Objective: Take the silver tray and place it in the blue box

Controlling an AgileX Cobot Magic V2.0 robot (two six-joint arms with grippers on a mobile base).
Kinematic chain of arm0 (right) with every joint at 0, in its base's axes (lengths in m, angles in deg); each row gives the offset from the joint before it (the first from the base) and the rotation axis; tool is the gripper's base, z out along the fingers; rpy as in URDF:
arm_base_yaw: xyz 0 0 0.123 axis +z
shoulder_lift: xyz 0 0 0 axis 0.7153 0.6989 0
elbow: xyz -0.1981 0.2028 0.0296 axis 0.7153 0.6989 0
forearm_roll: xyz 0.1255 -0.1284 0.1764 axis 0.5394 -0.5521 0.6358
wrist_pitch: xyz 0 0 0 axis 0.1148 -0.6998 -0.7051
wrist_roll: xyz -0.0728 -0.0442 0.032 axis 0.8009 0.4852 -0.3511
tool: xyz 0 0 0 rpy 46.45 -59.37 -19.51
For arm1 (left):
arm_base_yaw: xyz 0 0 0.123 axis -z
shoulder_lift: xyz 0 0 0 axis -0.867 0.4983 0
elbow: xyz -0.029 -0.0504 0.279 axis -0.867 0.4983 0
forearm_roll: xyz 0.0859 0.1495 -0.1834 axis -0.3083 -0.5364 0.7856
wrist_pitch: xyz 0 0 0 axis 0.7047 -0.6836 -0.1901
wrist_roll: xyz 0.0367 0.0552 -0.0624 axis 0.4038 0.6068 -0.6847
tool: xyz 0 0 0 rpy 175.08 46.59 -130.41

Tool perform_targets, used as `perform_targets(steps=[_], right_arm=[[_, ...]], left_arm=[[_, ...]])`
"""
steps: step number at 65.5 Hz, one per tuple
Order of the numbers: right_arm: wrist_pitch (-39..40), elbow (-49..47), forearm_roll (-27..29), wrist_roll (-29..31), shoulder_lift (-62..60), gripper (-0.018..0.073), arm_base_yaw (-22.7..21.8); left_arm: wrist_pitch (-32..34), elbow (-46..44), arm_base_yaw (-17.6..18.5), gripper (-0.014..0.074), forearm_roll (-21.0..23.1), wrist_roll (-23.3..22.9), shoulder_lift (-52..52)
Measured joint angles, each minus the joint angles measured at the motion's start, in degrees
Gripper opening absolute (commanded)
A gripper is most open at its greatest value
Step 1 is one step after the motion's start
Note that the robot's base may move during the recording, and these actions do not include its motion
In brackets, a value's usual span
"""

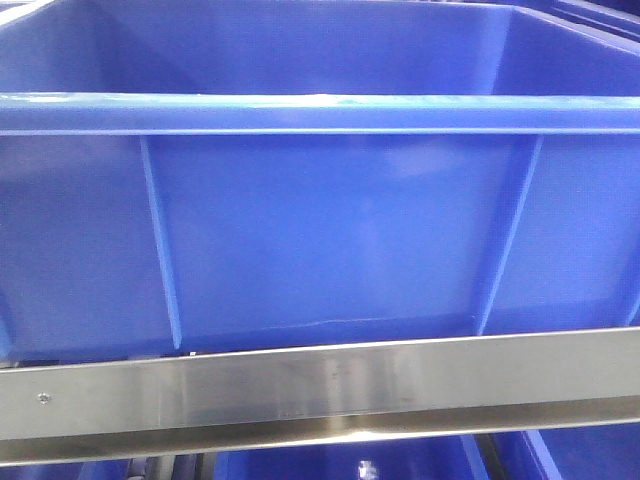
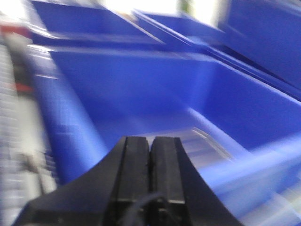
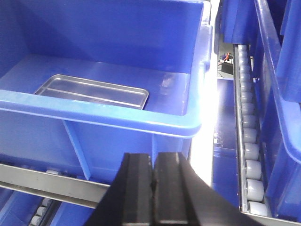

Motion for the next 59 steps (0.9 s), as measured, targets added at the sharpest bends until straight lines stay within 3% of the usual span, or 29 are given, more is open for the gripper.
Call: perform_targets(steps=[9, 24, 38, 59], right_arm=[[0.0, 0.0, 0.0, 0.0, 0.0, 0.0052, 0.0], [0.3, 0.0, 0.0, 0.0, 0.0, 0.0052, 0.0], [0.4, 0.0, -0.1, 0.0, 0.0, 0.0052, 0.0], [0.4, 0.0, -0.1, 0.0, 0.0, 0.0052, 0.0]], left_arm=[[2.1, 6.7, -11.4, -0.0095, 1.8, 0.3, -7.6], [6.3, 13.2, -21.9, -0.0095, 1.8, 0.4, -8.7], [6.7, 13.5, -25.3, -0.0095, 2.2, 0.4, -8.8], [6.7, 13.5, -25.4, -0.0095, 2.3, 0.4, -8.8]])
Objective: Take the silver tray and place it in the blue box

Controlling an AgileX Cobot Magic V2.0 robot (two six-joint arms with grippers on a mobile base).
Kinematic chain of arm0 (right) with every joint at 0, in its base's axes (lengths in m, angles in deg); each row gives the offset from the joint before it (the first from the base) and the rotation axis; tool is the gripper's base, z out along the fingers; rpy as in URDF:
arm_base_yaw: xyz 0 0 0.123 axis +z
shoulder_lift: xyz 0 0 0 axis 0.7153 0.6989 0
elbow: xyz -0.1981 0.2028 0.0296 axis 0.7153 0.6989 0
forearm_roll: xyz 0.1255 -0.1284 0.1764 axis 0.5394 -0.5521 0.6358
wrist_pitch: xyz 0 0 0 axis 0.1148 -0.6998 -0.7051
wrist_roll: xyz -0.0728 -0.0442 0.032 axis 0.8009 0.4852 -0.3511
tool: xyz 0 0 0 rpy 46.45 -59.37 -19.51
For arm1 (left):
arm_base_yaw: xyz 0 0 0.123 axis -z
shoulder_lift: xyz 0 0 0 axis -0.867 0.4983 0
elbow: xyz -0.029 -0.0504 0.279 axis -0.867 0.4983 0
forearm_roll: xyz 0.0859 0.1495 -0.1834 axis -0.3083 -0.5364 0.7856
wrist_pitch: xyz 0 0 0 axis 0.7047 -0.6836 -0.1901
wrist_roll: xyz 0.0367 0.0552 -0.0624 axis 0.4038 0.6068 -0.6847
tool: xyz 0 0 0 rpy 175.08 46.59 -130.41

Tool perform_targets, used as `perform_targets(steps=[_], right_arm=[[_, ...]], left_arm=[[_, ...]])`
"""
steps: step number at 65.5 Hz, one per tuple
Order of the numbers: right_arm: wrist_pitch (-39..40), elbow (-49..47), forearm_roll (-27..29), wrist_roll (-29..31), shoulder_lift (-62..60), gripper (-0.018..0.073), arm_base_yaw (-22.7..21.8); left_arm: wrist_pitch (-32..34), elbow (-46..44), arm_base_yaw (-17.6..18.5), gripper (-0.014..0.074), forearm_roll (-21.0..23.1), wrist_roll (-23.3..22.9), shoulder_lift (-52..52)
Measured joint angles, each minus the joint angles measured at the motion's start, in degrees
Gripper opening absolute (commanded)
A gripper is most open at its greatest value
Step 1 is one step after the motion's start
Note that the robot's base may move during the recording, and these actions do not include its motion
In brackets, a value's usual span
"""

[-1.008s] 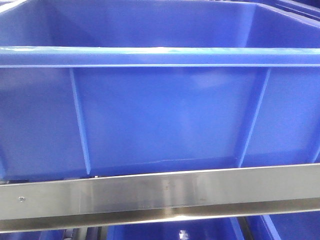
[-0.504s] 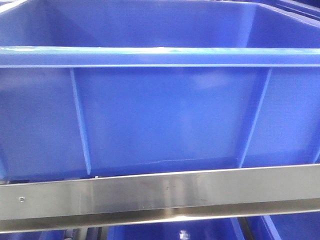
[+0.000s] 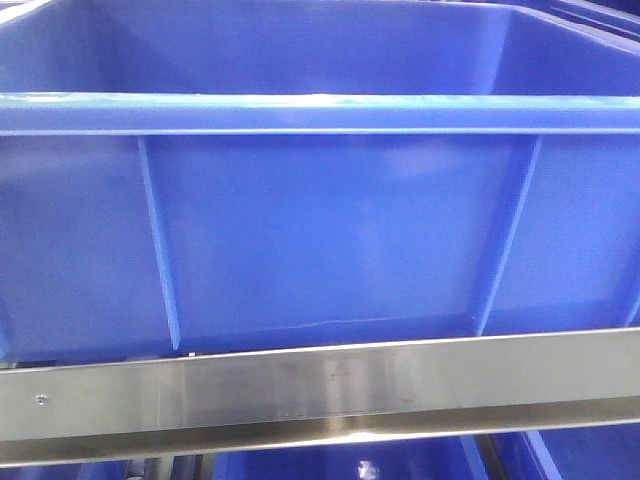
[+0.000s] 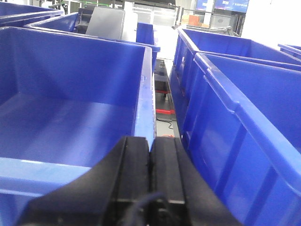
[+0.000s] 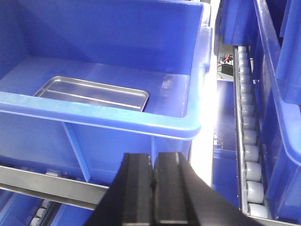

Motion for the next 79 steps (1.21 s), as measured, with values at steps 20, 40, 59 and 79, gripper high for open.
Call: perform_targets(steps=[20, 40, 59, 79], right_arm=[[0.0, 0.0, 0.0, 0.0, 0.0, 0.0052, 0.0], [0.3, 0.0, 0.0, 0.0, 0.0, 0.0052, 0.0], [3.7, 1.4, 9.9, 10.3, 0.0, 0.0052, -10.0], [21.1, 15.0, 19.5, 17.6, -2.3, 0.0052, -24.9]], left_arm=[[0.0, 0.0, 0.0, -0.0095, 0.0, 0.0, 0.0], [0.0, 0.0, 0.0, -0.0095, 0.0, 0.0, 0.0], [0.0, 0.0, 0.0, -0.0095, 0.0, 0.0, 0.0], [0.0, 0.0, 0.0, -0.0095, 0.0, 0.0, 0.0]])
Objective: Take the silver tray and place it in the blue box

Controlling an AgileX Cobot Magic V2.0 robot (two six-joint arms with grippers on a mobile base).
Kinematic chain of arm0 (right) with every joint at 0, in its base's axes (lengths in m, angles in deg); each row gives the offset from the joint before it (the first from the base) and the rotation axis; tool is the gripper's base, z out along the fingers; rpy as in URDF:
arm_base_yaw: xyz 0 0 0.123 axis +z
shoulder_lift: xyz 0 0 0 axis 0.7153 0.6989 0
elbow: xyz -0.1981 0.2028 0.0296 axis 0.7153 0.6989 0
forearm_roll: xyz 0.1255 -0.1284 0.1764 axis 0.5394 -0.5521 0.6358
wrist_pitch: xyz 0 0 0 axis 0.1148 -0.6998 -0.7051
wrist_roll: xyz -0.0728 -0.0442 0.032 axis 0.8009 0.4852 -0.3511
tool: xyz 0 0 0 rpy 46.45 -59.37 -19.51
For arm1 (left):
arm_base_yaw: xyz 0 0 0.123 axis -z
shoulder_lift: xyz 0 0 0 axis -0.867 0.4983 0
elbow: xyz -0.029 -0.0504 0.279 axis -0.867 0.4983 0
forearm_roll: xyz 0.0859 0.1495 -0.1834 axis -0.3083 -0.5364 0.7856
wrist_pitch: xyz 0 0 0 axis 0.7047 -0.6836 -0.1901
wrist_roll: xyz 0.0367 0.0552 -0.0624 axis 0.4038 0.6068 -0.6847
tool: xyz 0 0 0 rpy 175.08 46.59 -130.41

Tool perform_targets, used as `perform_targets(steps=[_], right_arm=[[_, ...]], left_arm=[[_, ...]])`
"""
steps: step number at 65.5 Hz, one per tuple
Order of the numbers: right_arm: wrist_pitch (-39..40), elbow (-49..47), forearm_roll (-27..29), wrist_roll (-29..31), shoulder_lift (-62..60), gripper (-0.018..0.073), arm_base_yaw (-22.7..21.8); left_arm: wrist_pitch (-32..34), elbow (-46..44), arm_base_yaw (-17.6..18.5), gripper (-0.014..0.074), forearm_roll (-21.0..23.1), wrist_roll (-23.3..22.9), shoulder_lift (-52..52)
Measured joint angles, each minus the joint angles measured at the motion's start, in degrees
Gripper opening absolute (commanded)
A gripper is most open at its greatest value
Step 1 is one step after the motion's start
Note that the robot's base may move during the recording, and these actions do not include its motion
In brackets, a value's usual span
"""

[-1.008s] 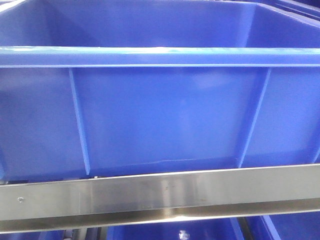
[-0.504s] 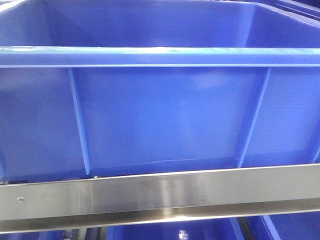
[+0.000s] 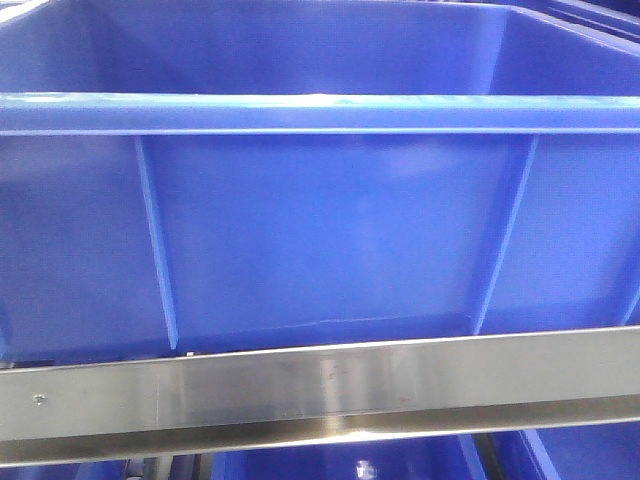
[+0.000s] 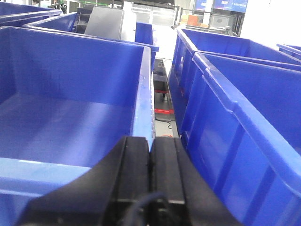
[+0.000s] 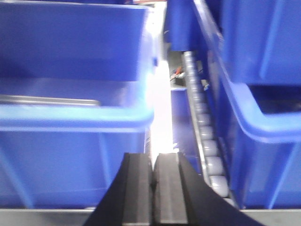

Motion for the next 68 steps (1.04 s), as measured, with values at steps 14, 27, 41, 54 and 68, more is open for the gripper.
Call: perform_targets(steps=[14, 27, 41, 54, 68], right_arm=[[4.3, 4.9, 0.4, 0.2, -1.1, 0.0052, -1.3], [4.2, 5.0, 0.4, 0.2, -1.1, 0.0052, -1.3], [4.2, 5.0, 0.4, 0.3, -1.1, 0.0052, -1.3], [3.3, 5.0, 0.4, 0.3, -1.1, 0.0052, -1.3], [3.3, 5.0, 0.4, 0.3, -1.1, 0.0052, -1.3]], left_arm=[[0.1, 0.0, 0.0, -0.0095, 0.0, 0.0, 0.0], [0.1, 0.0, 0.0, -0.0095, 0.0, 0.0, 0.0], [0.1, 0.0, 0.0, -0.0095, 0.0, 0.0, 0.0], [0.1, 0.0, 0.0, -0.0095, 0.0, 0.0, 0.0], [0.1, 0.0, 0.0, -0.0095, 0.0, 0.0, 0.0]])
